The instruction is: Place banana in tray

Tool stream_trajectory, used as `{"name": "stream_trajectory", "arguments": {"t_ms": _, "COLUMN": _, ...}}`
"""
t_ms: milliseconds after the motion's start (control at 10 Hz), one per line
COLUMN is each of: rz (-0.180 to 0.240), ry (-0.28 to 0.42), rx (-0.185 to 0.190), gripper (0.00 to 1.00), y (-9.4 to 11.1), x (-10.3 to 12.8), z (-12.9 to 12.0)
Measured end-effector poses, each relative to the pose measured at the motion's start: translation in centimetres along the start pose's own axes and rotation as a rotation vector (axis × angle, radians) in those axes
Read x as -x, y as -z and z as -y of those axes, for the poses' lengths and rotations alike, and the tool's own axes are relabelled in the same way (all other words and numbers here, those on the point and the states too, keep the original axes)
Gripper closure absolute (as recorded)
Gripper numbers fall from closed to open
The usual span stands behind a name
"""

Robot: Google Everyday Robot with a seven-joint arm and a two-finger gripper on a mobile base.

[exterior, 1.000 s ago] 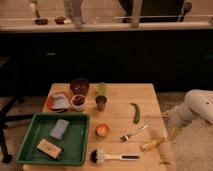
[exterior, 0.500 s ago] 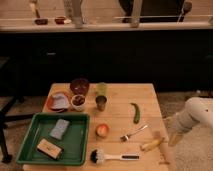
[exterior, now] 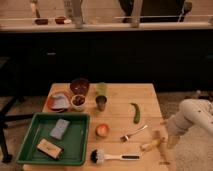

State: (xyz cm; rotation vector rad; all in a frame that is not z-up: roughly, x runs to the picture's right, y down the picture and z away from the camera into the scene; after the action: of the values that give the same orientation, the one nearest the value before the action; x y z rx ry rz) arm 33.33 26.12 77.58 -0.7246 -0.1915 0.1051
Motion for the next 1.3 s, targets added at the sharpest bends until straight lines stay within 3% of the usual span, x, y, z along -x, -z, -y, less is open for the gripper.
{"name": "stream_trajectory", "arguments": {"t_ms": 100, "rz": 0.002, "ry": -0.006, "rx": 0.002, "gripper": 0.20, "y": -0.3, "x": -0.2, "z": -0.1}}
{"name": "stream_trajectory", "arguments": {"t_ms": 400, "rz": 0.018, "ry": -0.060, "rx": -0.052, "gripper": 0.20, "y": -1.0, "x": -1.0, "z": -0.4}}
{"name": "stream_trajectory", "arguments": {"t_ms": 500, "rz": 0.022, "ry": -0.067, "rx": -0.054, "gripper": 0.20, "y": -1.3, "x": -0.7, "z": -0.3}}
{"name": "stream_trajectory", "arguments": {"t_ms": 800, "rz": 0.032, "ry": -0.068, "rx": -0.045, "gripper": 0.20, "y": -1.7, "x": -0.3, "z": -0.5}}
{"name": "stream_trajectory", "arguments": {"t_ms": 1300, "rz": 0.044, "ry": -0.035, "rx": 0.000, "gripper": 0.20, "y": -2.7, "x": 0.5, "z": -1.0}}
